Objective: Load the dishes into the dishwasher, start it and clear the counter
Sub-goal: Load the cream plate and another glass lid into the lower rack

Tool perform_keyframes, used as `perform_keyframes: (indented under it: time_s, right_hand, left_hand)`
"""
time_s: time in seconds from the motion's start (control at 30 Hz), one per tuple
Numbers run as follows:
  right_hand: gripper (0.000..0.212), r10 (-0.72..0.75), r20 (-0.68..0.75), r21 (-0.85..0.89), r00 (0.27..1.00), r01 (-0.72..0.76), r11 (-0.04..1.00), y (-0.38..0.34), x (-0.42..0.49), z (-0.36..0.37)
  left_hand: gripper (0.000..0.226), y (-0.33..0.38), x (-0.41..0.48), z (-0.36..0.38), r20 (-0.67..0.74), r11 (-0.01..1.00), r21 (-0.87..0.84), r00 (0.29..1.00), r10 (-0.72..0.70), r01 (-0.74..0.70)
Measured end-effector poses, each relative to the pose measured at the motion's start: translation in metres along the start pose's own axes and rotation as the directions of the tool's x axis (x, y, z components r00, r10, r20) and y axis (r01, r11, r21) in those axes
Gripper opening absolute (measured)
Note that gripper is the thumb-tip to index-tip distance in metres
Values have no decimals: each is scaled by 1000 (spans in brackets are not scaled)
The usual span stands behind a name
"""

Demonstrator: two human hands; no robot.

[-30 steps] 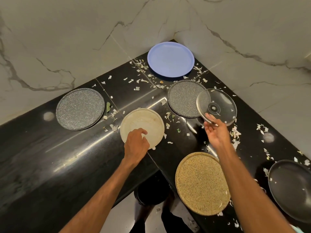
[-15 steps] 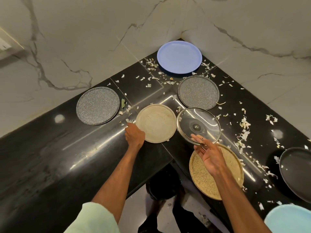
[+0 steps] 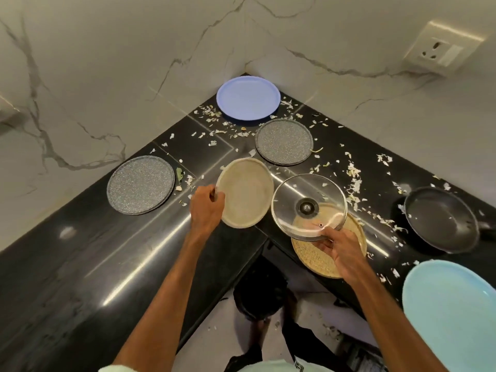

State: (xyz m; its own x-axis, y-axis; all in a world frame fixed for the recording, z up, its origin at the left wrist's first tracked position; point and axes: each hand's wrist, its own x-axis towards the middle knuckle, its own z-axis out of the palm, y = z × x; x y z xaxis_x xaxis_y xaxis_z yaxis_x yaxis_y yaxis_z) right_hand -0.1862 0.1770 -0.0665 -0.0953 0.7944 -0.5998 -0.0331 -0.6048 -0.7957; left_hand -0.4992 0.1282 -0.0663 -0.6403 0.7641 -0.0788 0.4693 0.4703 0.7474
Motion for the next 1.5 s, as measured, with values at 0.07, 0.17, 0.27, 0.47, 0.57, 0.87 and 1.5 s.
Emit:
perform_keyframes:
  time_s: [0.07,0.17,0.27,0.47,0.57,0.87,1.5]
  right_hand:
    - [23,-68,-45,-103,997,63,993,0,-16,-15]
    - [21,-186,-115,-217,976,158,963,-3,-52,-38]
    - [10,-342,-199,-342,918,262,903,-8,-94,-62]
    - [9,-487,-330,-575,809,238,783,9,-164,-123]
    - [10,-538,-415,-685,734,138,716,22,-193,-149]
    - [26,-449,-616,-738,647,-273,617,87,-291,-204]
    - [29,-66,-925,-259,375,-491,832,244,-450,-236]
  left_hand:
    - [12,12,-6,-6,10,983,59,984,176,-176]
    - [16,37,-21,-11,77,921,80,924,375,-380]
    - [14,64,-39,-7,208,846,97,842,498,-524]
    - [20,115,-85,25,475,726,8,641,603,-688]
    - [23,134,-110,54,592,660,-30,519,617,-750]
    - [17,168,-215,119,725,456,-188,191,662,-870]
    - [22,165,-451,134,833,17,-358,-311,457,-934]
